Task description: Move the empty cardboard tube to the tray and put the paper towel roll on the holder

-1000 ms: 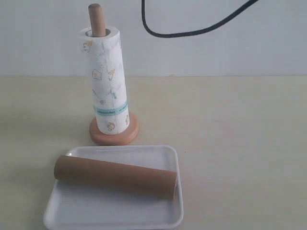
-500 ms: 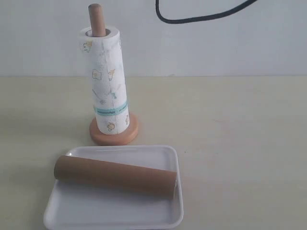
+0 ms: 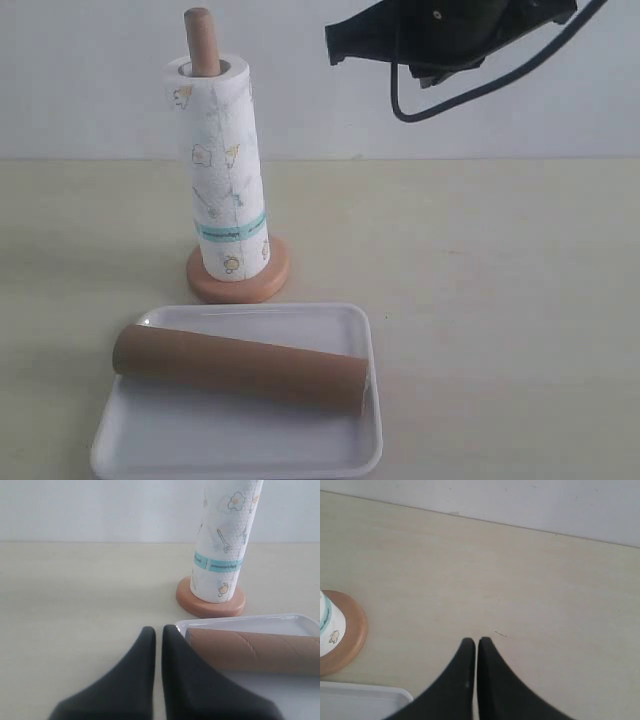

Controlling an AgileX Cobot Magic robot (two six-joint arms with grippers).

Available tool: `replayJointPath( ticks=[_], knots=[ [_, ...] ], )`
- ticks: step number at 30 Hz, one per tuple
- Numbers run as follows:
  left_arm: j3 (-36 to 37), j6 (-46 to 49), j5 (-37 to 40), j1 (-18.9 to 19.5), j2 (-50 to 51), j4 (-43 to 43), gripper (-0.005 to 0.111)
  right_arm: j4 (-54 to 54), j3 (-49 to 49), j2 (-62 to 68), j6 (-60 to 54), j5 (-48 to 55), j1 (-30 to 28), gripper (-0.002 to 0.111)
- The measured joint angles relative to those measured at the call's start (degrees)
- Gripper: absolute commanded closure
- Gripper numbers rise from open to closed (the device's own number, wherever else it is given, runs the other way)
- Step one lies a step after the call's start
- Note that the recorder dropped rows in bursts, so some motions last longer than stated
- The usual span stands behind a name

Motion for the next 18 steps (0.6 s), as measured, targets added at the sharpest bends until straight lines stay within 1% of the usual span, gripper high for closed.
replayJointPath(
  ticks=[18],
  knots=[
    [0.00,0.00,0.00,0.00,0.00,0.00,0.103,0.22,0.00,0.00,-0.41,0.63,0.09,0.107]
  ],
)
